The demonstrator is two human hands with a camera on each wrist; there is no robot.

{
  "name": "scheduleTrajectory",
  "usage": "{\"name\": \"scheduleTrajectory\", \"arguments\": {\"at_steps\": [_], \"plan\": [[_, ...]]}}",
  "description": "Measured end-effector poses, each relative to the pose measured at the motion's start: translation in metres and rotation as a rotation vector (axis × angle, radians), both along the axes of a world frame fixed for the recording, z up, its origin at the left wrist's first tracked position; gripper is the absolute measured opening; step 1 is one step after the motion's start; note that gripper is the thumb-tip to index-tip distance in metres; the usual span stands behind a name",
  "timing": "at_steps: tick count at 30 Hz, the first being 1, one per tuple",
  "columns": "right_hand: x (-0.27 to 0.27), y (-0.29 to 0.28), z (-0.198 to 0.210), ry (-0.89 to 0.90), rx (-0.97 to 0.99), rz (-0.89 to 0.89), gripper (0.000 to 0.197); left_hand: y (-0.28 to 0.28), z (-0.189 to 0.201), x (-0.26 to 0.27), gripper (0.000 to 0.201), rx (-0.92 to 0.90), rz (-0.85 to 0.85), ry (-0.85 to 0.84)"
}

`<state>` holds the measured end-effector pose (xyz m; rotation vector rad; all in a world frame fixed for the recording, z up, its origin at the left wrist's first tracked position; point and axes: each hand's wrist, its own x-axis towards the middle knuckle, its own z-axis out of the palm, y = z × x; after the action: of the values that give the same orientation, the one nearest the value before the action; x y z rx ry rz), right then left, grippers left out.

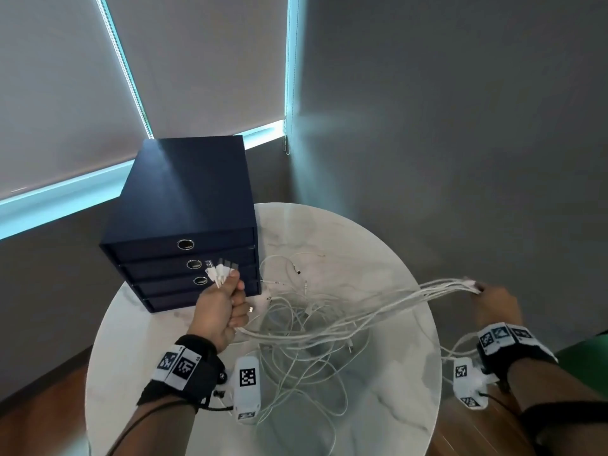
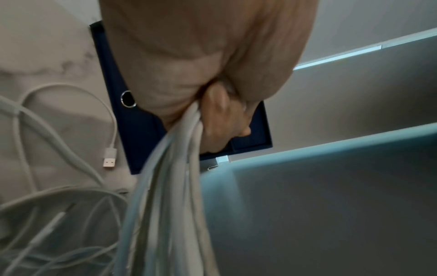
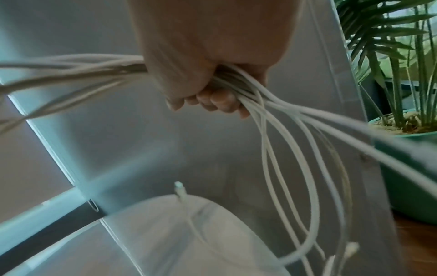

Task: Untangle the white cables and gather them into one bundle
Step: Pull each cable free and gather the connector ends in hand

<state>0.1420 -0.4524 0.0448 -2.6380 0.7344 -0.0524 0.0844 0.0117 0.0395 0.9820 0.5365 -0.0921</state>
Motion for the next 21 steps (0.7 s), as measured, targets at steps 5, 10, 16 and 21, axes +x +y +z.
{"name": "scheduleTrajectory", "arguments": {"at_steps": [5, 10, 16, 21], "plan": [[-0.034, -0.008, -0.060, 0.309, 0.035, 0.065, 0.031, -0.003, -0.006, -0.004, 0.041, 0.003, -0.005, 0.013], [-0.068, -0.029, -0.125, 0.482, -0.162, 0.286, 0.025, -0.002, -0.006, -0.004, 0.042, 0.034, 0.003, -0.015], [-0.084, 0.008, -0.073, 0.824, -0.325, 0.435, 0.098, -0.018, -0.003, -0.002, 0.044, 0.096, 0.010, -0.046], [-0.037, 0.038, -0.047, 0.439, -0.191, 0.295, 0.060, -0.045, -0.009, -0.007, 0.041, 0.060, -0.037, -0.046]]}}
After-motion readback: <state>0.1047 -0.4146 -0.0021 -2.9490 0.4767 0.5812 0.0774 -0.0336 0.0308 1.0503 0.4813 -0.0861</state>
